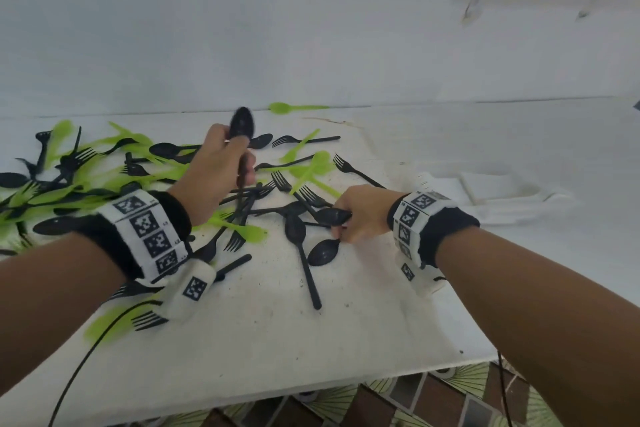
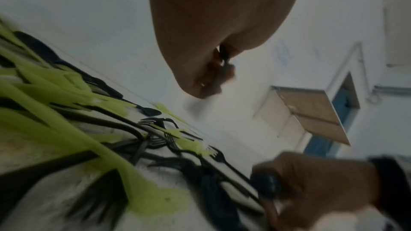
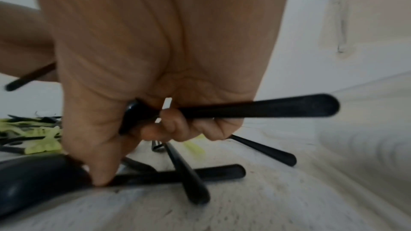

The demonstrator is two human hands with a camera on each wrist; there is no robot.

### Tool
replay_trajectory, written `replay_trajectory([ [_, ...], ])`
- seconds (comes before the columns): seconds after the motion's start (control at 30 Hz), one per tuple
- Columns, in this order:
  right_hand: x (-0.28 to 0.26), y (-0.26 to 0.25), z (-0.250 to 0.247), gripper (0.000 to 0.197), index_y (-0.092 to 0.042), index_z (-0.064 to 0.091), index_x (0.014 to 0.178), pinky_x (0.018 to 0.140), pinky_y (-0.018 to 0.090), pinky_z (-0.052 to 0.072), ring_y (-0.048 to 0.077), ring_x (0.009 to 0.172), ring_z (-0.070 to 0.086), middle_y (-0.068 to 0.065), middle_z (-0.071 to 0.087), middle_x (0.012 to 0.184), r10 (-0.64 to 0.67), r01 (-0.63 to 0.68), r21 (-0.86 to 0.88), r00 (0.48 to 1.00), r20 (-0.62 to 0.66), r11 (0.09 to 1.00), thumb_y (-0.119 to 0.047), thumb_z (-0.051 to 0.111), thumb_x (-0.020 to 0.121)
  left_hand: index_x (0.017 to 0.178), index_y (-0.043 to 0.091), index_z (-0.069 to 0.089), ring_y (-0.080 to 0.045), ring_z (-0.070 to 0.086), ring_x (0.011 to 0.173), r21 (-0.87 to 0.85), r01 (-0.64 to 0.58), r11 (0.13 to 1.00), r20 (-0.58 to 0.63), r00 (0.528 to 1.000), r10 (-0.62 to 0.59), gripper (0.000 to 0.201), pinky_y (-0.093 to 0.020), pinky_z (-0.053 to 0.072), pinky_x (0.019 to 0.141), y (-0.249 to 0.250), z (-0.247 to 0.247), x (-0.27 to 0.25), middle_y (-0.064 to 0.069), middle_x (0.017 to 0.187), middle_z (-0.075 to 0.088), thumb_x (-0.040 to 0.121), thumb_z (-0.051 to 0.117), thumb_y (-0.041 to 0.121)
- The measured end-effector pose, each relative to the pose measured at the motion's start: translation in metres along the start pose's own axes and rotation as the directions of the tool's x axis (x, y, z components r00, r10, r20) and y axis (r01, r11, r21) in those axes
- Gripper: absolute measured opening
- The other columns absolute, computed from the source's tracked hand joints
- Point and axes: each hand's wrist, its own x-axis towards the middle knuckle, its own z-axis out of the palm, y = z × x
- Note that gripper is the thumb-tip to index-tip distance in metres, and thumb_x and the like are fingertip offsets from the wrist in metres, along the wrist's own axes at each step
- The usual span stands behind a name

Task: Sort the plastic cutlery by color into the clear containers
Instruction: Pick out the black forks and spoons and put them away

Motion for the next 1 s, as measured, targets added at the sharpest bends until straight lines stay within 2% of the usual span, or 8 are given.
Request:
replay_trajectory([
  [0.1,-0.001,0.002,-0.004,0.007,-0.019,0.075,0.088,0.062,0.029,0.056,0.019,0.067,0.067,0.007,0.075,0.087,-0.034,0.034,0.045,0.999,-0.012,0.998,-0.023,0.075,0.082,0.113,0.017,0.044,-0.018,0.045,0.064,0.380,-0.086,0.921,0.059,0.996,0.069,0.024,-0.034,0.042,0.057,-0.015,0.007,-0.010,-0.002,0.080,0.049,0.103,0.057,0.034],
  [0.2,0.001,0.001,0.000,0.012,-0.024,0.074,0.089,0.065,0.033,0.060,0.017,0.069,0.066,0.001,0.073,0.089,-0.055,0.052,0.068,0.998,0.044,0.996,-0.019,0.077,0.079,0.103,0.023,0.048,-0.015,0.055,0.067,0.727,-0.156,0.669,0.205,0.979,0.005,0.027,-0.030,0.044,0.060,-0.032,0.006,-0.024,0.006,0.082,0.058,0.096,0.065,0.043],
  [0.4,0.015,-0.001,-0.003,0.015,-0.029,0.068,0.077,0.067,0.027,0.056,0.017,0.072,0.067,-0.005,0.067,0.075,-0.067,0.067,0.005,0.997,0.048,0.998,-0.019,0.079,0.077,0.085,0.030,0.051,-0.004,0.055,0.074,0.889,-0.253,0.382,0.327,0.934,-0.145,0.022,-0.022,0.036,0.058,-0.047,0.022,-0.039,0.015,0.080,0.059,0.094,0.060,0.048],
  [0.6,0.018,0.015,-0.003,0.020,-0.012,0.059,0.092,0.074,0.032,0.049,0.022,0.081,0.062,0.006,0.066,0.087,-0.015,0.079,0.265,0.972,-0.236,0.961,-0.028,0.070,0.086,0.104,0.027,0.058,-0.005,0.057,0.080,0.904,-0.158,0.398,0.256,0.945,-0.206,0.035,-0.025,0.044,0.066,-0.044,0.020,-0.040,0.014,0.089,0.062,0.091,0.060,0.060],
  [0.7,0.029,0.015,-0.001,0.014,-0.019,0.054,0.093,0.075,0.033,0.048,0.022,0.084,0.063,0.003,0.068,0.087,0.142,0.052,0.450,0.911,-0.387,0.892,-0.031,0.060,0.089,0.102,0.027,0.060,-0.010,0.061,0.084,0.915,-0.188,0.357,0.284,0.929,-0.239,0.043,-0.031,0.052,0.076,-0.047,0.033,-0.044,0.009,0.093,0.064,0.088,0.059,0.068],
  [0.83,0.039,0.006,-0.001,0.018,-0.018,0.049,0.096,0.070,0.034,0.039,0.019,0.078,0.055,-0.002,0.059,0.084,0.231,0.008,0.490,0.874,-0.427,0.872,-0.033,0.060,0.092,0.086,0.013,0.059,-0.015,0.057,0.077,0.926,-0.236,0.296,0.309,0.923,-0.229,0.032,-0.026,0.038,0.057,-0.052,0.050,-0.045,0.001,0.089,0.055,0.096,0.058,0.043],
  [0.93,0.045,-0.002,0.000,0.018,-0.017,0.052,0.101,0.072,0.032,0.039,0.021,0.083,0.057,-0.002,0.059,0.087,0.203,0.019,0.474,0.888,-0.413,0.880,-0.030,0.060,0.092,0.081,0.010,0.056,-0.016,0.056,0.067,0.879,-0.139,0.456,0.294,0.911,-0.289,0.026,-0.027,0.038,0.056,-0.047,0.047,-0.043,-0.003,0.079,0.060,0.096,0.057,0.031],
  [1.0,0.048,-0.012,0.001,0.012,-0.016,0.056,0.097,0.072,0.031,0.040,0.020,0.080,0.057,-0.002,0.060,0.082,0.167,0.056,0.469,0.892,-0.421,0.881,-0.028,0.058,0.094,0.092,0.010,0.059,-0.016,0.065,0.072,0.793,-0.011,0.610,0.266,0.906,-0.330,0.024,-0.029,0.048,0.067,-0.039,0.038,-0.046,-0.001,0.079,0.072,0.100,0.053,0.032],
])
